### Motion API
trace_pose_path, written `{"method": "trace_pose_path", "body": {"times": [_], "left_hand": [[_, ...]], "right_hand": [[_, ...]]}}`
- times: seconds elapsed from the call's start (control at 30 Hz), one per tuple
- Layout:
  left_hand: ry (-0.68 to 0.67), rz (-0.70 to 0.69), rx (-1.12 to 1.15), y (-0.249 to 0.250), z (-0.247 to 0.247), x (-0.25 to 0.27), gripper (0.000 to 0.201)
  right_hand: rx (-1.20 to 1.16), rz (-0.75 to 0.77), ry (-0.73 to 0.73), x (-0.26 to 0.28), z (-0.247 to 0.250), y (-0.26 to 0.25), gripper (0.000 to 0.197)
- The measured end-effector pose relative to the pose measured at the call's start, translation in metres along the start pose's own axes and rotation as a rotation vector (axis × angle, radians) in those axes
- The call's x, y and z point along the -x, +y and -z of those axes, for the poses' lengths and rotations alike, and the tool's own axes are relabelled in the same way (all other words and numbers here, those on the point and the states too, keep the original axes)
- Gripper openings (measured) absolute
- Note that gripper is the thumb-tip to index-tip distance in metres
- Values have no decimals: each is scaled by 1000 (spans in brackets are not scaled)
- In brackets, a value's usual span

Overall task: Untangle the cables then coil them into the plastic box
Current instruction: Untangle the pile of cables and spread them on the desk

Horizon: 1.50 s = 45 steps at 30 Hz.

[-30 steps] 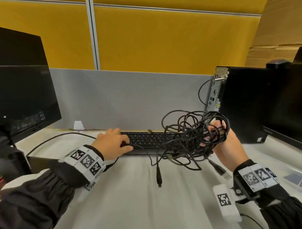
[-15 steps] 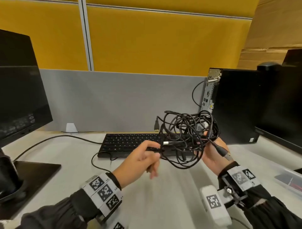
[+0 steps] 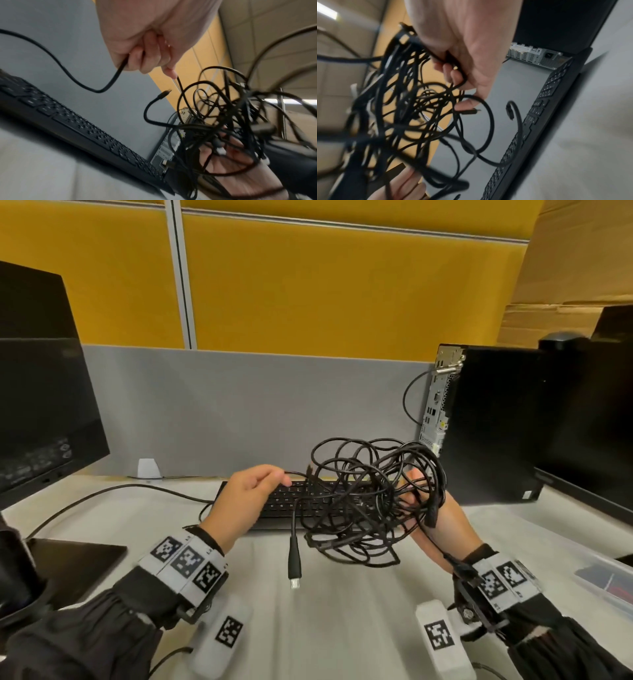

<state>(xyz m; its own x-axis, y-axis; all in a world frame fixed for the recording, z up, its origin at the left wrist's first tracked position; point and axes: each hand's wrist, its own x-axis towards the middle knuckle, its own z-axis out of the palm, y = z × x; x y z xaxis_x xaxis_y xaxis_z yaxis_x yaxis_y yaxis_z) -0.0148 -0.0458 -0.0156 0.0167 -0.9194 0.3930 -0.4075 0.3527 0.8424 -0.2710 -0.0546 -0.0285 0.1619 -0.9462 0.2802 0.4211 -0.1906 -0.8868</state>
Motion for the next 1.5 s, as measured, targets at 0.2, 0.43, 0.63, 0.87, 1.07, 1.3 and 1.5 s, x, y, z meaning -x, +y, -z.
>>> {"method": "trace_pose_path", "body": {"times": [0.2,0.43,0.63,0.87,1.07,1.3,1.5], "left_hand": [[-47,70,381,-6,15,-6,28],[-190,211,378,-4,17,-10,30],[-600,224,-122,-6,14,-5,27],[-511,347,-38,-11,-32,10,27],[-365,390,123,-8,-46,6,46],[-441,474,359,-25,-47,6,92],[-434,425,490,-22,-44,12,27]], "right_hand": [[174,8,-110,4,6,-6,44],[200,-3,-220,3,15,2,22],[141,32,-253,0,14,0,33],[-12,-20,-298,-4,5,5,33],[-136,-66,-431,-16,4,9,33],[-207,-127,-491,-25,-5,10,33],[-117,-141,-454,-23,-15,10,26]]}}
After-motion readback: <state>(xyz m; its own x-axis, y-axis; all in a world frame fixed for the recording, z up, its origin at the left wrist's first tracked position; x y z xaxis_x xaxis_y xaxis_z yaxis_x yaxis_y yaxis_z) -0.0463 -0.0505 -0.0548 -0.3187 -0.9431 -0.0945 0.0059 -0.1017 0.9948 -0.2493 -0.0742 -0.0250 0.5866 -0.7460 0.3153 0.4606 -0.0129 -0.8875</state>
